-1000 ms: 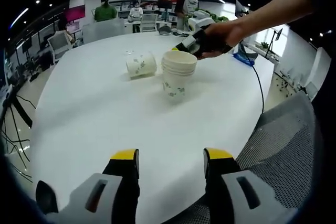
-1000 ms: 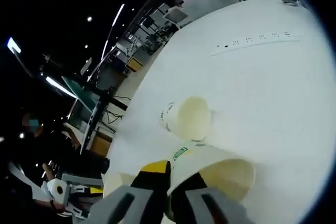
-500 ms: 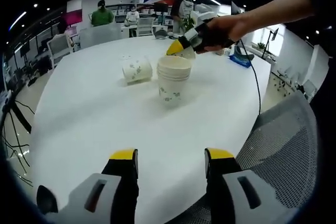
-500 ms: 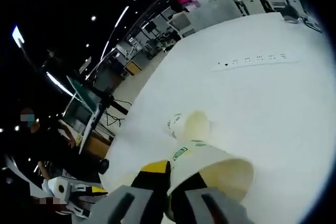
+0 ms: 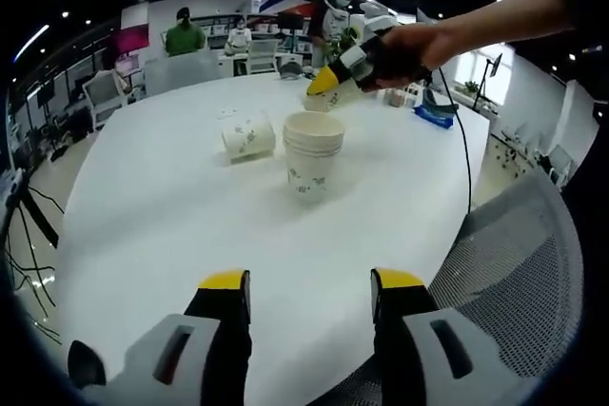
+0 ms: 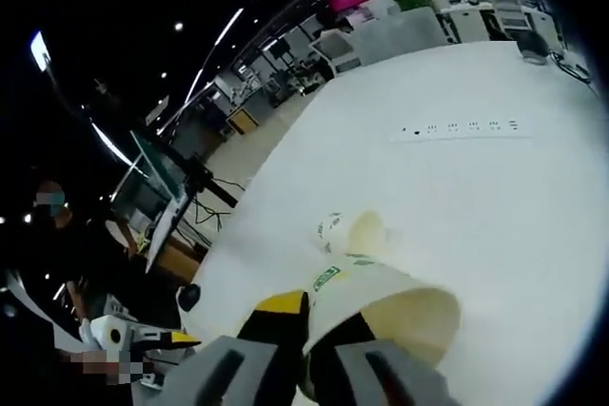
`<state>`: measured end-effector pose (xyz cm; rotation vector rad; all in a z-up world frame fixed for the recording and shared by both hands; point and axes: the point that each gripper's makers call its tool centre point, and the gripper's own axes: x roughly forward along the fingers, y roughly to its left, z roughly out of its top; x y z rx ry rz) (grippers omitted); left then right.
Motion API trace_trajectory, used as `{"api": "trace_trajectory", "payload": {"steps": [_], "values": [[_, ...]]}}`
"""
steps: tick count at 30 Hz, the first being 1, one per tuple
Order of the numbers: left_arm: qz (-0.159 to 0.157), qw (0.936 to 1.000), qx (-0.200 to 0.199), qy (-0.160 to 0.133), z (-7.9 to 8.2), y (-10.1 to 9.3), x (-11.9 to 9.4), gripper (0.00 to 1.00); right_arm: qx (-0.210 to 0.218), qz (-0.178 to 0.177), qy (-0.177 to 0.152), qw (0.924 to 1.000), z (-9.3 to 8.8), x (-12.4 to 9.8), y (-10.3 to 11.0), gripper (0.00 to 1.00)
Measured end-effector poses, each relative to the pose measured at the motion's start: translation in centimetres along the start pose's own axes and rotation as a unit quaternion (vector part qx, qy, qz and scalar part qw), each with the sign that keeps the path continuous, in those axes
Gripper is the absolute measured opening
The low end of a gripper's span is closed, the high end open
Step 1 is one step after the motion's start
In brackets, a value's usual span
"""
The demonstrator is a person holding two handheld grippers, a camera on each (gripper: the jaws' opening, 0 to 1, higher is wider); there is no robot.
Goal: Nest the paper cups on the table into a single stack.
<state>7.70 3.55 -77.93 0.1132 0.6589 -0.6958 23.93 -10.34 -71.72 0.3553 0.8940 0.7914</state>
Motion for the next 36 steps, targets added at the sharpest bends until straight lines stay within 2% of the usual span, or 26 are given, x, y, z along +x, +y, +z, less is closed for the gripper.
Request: {"api": "trace_trajectory", "payload": {"steps": [9, 16, 20, 24, 31, 36], "values": [[-0.002, 1.0, 0.002, -0.004, 0.3, -0.3, -0.3, 0.49, -0.016, -0.005, 0.004, 0.9998, 0.4, -1.3, 0.6, 0.0], [-0.004, 1.0, 0.004, -0.005, 0.5, -0.5, -0.3, 0.49, -0.034, -0.013, 0.021, 0.9991, 0.5, -2.0, 0.6, 0.0], [-0.004, 1.0, 0.004, -0.006, 0.6, -0.5, -0.3, 0.49, -0.058, -0.009, 0.031, 0.9978, 0.4, -2.4, 2.4, 0.0], [-0.004, 1.0, 0.005, -0.007, 0.6, -0.5, -0.4, 0.49, -0.082, -0.011, 0.047, 0.9954, 0.2, -2.5, 3.3, 0.0], [-0.004, 0.9999, 0.005, -0.01, 0.8, -0.6, -0.5, 0.49, -0.097, -0.005, 0.065, 0.9931, 0.2, -2.3, 3.1, 0.0], [-0.004, 0.9999, 0.003, -0.011, 0.7, -0.4, -0.4, 0.49, -0.121, -0.006, 0.087, 0.9887, 0.4, -2.0, 2.7, 0.0]]}}
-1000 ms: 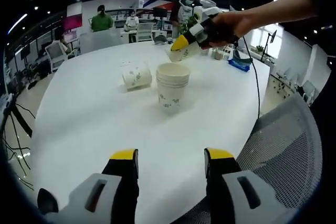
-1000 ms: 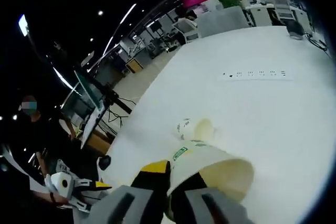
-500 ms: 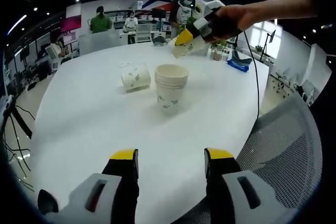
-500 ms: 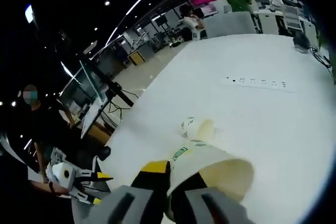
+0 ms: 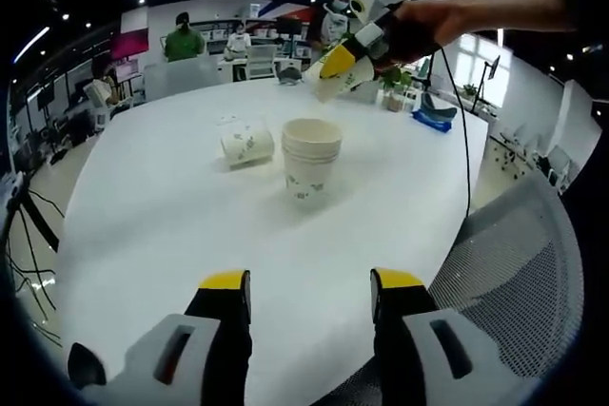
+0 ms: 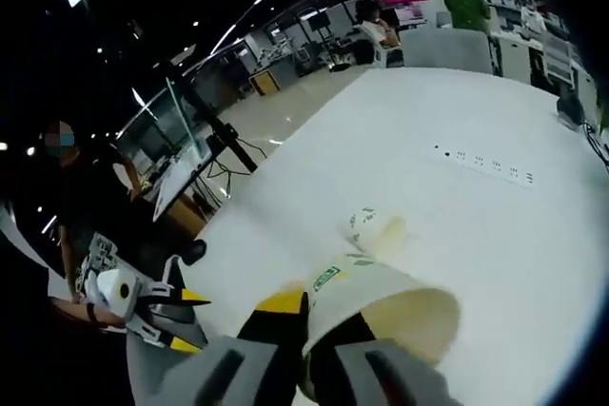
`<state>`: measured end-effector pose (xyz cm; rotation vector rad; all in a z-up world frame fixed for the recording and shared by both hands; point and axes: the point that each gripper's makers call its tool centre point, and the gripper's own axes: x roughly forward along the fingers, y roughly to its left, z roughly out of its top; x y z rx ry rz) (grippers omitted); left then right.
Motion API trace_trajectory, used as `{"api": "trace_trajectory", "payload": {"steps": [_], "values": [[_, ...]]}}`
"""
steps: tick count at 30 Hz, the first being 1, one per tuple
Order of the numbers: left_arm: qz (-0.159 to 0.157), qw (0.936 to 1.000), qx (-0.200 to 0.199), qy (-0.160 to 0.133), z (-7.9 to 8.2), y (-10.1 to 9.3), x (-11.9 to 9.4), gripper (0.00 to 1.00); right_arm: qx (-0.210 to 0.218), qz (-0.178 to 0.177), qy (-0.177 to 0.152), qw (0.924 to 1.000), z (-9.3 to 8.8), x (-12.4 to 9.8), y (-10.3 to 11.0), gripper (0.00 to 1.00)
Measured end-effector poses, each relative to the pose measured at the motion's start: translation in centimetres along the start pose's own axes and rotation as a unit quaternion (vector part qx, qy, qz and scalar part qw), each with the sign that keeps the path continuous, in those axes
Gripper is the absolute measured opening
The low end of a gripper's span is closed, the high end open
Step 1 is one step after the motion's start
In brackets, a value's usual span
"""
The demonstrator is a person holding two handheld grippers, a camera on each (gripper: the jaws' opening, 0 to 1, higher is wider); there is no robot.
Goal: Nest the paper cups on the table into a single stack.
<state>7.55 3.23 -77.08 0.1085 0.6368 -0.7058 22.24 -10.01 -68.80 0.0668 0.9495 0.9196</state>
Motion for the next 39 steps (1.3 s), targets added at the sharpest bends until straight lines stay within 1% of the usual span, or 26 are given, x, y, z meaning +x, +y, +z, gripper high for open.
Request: {"api": "trace_trajectory", "payload": {"steps": [3, 6, 8, 9, 11, 12, 14, 15, 17, 20, 25, 29, 34, 36, 38, 39], "values": [[-0.001, 1.0, -0.001, 0.0, -0.1, 0.1, 0.1, 0.49, -0.007, 0.001, 0.01, 0.9999, 0.0, 0.2, 0.2, 0.0], [-0.001, 1.0, 0.0, 0.0, 0.0, 0.0, 0.1, 0.49, -0.026, 0.004, 0.025, 0.9994, 0.0, 0.6, 0.4, 0.0], [-0.001, 1.0, 0.0, 0.001, -0.1, 0.1, 0.1, 0.49, -0.041, 0.006, 0.035, 0.9985, -0.4, 0.7, 1.0, 0.0], [-0.001, 1.0, 0.0, 0.001, -0.1, 0.1, 0.1, 0.49, -0.055, 0.007, 0.044, 0.9975, -0.7, 0.8, 1.7, 0.0], [-0.001, 1.0, -0.001, 0.0, -0.1, 0.1, 0.1, 0.49, -0.069, 0.007, 0.058, 0.9959, -0.9, 1.1, 2.0, 0.0], [-0.001, 1.0, -0.001, 0.0, -0.1, 0.1, 0.1, 0.49, -0.086, 0.008, 0.07, 0.9938, -1.0, 1.3, 2.1, 0.0], [-0.001, 1.0, -0.001, 0.001, -0.1, 0.1, 0.1, 0.49, -0.098, 0.007, 0.091, 0.991, -1.7, 1.6, 2.7, 0.0], [0.0, 1.0, -0.001, 0.001, -0.1, 0.1, 0.2, 0.49, -0.107, 0.009, 0.092, 0.99, -1.7, 1.9, 2.9, 0.0], [0.0, 1.0, -0.002, 0.001, -0.3, 0.3, 0.3, 0.49, -0.134, 0.01, 0.121, 0.9835, -2.6, 2.4, 3.3, 0.0], [0.0, 1.0, -0.002, 0.002, -0.3, 0.2, 0.2, 0.49, -0.159, 0.012, 0.144, 0.9765, -3.3, 3.3, 3.4, 0.0], [0.0, 1.0, -0.002, 0.002, -0.3, 0.1, 0.1, 0.49, -0.174, 0.011, 0.165, 0.9708, -4.2, 3.9, 4.0, 0.0], [0.0, 1.0, -0.002, 0.002, -0.4, 0.2, 0.3, 0.49, -0.193, 0.008, 0.186, 0.9635, -5.0, 4.1, 4.3, 0.0], [-0.001, 1.0, -0.003, 0.002, -0.3, 0.1, 0.1, 0.49, -0.204, 0.003, 0.198, 0.9588, -5.2, 4.2, 4.2, 0.0], [0.0, 1.0, -0.004, 0.002, -0.3, 0.1, 0.1, 0.49, -0.219, -0.006, 0.208, 0.9533, -5.5, 4.1, 4.2, 0.0], [0.0, 1.0, -0.004, 0.002, -0.2, 0.1, 0.1, 0.49, -0.225, -0.009, 0.215, 0.9503, -5.3, 4.5, 3.6, 0.0], [0.0, 1.0, -0.004, 0.001, -0.2, 0.1, 0.1, 0.49, -0.228, -0.011, 0.216, 0.9493, -5.4, 4.2, 3.8, 0.0]]}}
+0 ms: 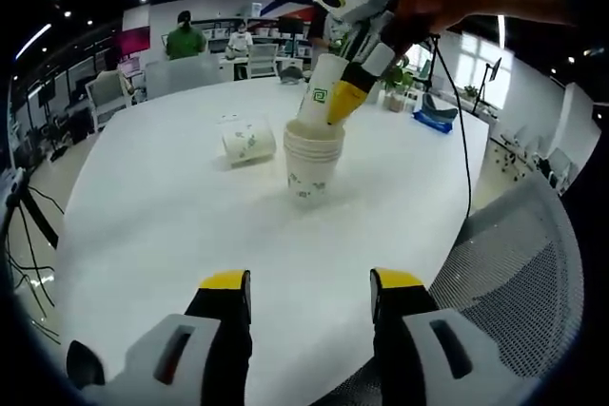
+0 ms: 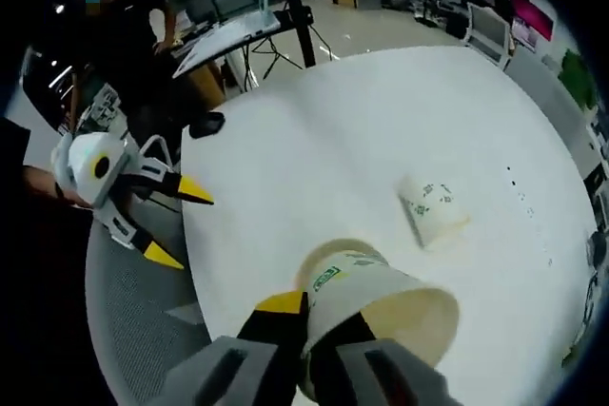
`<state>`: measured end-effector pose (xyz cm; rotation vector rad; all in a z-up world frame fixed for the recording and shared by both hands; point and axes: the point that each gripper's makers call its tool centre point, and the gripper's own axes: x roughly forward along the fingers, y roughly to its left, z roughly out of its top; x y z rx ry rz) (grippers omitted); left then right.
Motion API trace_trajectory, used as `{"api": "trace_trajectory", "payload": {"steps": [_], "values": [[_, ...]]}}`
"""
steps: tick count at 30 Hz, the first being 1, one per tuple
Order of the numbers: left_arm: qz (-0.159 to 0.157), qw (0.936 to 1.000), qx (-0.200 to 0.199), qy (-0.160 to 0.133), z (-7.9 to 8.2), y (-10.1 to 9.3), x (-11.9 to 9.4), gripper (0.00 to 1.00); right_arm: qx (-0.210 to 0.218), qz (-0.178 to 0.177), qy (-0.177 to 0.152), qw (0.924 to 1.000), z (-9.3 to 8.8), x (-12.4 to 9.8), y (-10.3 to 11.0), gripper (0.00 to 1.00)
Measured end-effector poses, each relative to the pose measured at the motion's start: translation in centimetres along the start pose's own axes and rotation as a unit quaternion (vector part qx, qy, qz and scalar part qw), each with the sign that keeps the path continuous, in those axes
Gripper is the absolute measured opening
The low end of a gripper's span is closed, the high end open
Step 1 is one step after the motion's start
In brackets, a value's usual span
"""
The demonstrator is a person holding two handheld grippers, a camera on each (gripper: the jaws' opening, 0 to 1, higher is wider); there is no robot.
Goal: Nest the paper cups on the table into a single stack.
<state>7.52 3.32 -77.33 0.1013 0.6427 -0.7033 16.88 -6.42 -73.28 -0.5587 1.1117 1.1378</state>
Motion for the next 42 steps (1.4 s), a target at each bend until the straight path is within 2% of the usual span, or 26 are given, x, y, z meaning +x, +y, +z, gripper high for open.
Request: {"api": "trace_trajectory", "payload": {"steps": [5, 13, 42], "values": [[0.001, 1.0, -0.001, -0.001, 0.0, 0.2, 0.0, 0.49, -0.022, -0.005, 0.016, 0.9996, 0.2, 1.0, 0.1, 0.0], [0.002, 1.0, -0.003, -0.002, 0.2, 0.1, -0.2, 0.49, -0.04, -0.01, 0.033, 0.9986, 0.2, 1.4, 0.5, 0.0], [-0.003, 1.0, 0.0, 0.0, 0.1, -0.1, 0.0, 0.49, -0.042, -0.016, 0.037, 0.9983, 0.1, 1.9, 0.5, 0.0]]}}
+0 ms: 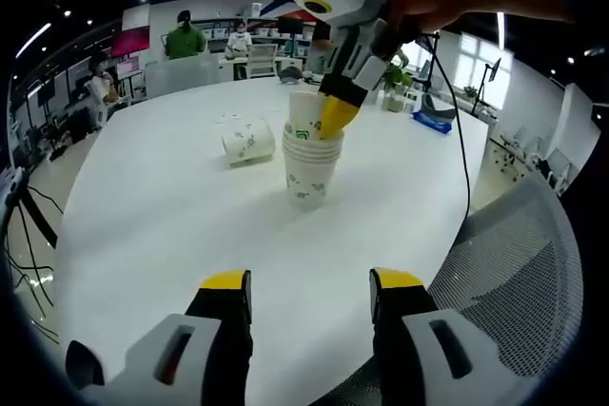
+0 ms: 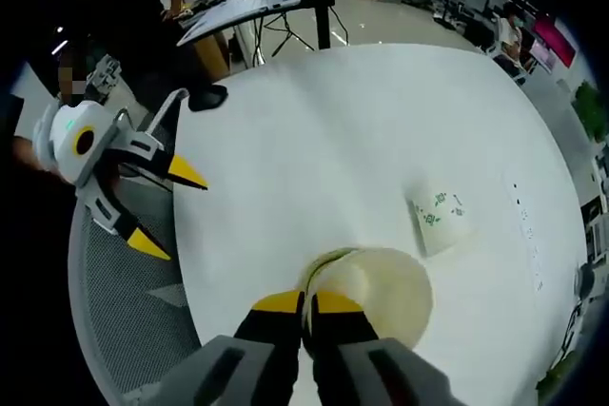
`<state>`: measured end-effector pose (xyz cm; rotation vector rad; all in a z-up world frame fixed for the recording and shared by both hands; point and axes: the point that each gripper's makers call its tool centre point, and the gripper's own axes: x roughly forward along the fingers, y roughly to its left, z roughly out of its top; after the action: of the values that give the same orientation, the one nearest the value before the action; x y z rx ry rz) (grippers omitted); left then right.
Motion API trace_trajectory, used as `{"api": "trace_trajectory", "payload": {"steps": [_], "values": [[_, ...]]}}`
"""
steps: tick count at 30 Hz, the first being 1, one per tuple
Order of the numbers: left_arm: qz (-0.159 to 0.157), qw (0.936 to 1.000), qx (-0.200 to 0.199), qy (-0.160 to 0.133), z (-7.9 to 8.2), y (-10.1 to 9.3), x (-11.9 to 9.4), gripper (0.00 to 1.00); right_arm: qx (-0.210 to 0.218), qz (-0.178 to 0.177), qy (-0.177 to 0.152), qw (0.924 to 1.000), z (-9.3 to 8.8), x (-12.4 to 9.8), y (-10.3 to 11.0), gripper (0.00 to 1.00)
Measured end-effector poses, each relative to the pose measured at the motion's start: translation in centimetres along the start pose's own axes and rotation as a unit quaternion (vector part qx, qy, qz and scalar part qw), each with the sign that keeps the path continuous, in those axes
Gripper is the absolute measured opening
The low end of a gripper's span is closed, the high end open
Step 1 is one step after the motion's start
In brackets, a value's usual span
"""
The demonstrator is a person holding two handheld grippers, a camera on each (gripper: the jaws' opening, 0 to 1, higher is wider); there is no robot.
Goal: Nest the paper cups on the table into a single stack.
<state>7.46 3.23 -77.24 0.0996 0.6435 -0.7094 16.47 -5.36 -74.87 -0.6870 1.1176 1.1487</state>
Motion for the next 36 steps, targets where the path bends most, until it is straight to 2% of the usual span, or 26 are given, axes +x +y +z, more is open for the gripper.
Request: {"api": "trace_trajectory", "payload": {"steps": [18, 29, 36], "values": [[-0.003, 1.0, 0.002, 0.001, 0.1, -0.1, -0.1, 0.48, 0.005, -0.004, -0.012, 0.9999, 0.2, -0.4, -0.1, 0.05], [-0.002, 1.0, 0.003, 0.0, 0.2, -0.3, -0.2, 0.48, 0.034, -0.001, -0.041, 0.9986, 0.6, -1.5, -0.3, 0.08], [-0.002, 1.0, 0.002, 0.002, 0.1, -0.2, -0.2, 0.48, 0.039, 0.012, -0.071, 0.9966, 0.9, -2.2, 0.4, 0.13]]}}
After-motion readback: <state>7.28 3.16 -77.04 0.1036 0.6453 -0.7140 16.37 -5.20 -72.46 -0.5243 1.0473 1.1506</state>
